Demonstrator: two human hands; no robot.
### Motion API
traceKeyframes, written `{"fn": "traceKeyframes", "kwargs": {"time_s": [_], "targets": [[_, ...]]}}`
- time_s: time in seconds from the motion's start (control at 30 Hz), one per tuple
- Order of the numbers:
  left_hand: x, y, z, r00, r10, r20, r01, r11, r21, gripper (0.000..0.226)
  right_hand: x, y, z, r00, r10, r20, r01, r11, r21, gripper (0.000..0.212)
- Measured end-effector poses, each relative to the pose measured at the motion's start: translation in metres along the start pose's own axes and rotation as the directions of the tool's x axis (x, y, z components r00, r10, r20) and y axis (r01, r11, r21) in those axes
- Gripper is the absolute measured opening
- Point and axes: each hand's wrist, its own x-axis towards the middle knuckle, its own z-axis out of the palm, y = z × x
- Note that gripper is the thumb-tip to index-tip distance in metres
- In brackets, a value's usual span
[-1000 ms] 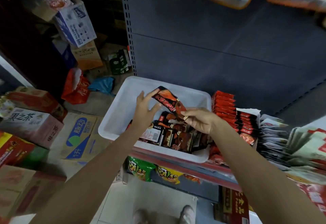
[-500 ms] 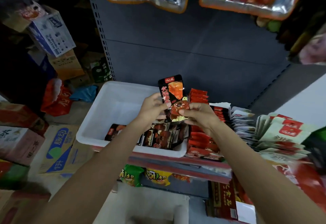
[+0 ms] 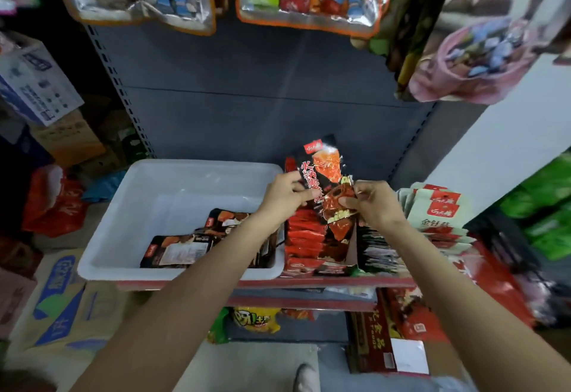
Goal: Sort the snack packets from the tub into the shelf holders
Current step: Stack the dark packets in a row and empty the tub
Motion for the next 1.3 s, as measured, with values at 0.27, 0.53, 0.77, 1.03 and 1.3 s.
{"fn": "traceKeyframes", "kwargs": {"time_s": [0.27, 0.53, 0.77, 1.03, 1.3], "targets": [[0.021, 0.017, 0.028, 0.968, 0.218, -0.125, -0.203, 0.972, 0.119, 0.015, 0.003, 0.029, -0.02, 0.997, 0.058, -0.053, -0.073, 0.935, -0.347, 0.034], [0.018, -0.003, 0.05, 0.931, 0.347, 0.116, -0.352, 0.765, 0.539, 0.023, 0.008, 0.02, -0.025, 0.988, -0.155, 0.01, 0.154, 0.974, -0.165, 0.027], [0.022, -0.018, 0.049, 0.92, 0.377, 0.11, -0.335, 0.607, 0.72, 0.027, 0.019, 0.038, -0.003, 0.978, -0.191, 0.089, 0.21, 0.86, -0.465, 0.014], [0.018, -0.049, 0.013, 0.931, 0.254, 0.261, -0.36, 0.521, 0.774, 0.05, 0.017, 0.049, 0.017, 0.955, -0.26, 0.139, 0.278, 0.636, -0.72, 0.019], [-0.003, -0.104, -0.055, 0.983, 0.18, -0.017, -0.127, 0.755, 0.644, 0.043, 0.014, -0.015, 0.063, 0.891, -0.445, 0.092, 0.435, 0.776, -0.456, 0.026]]}}
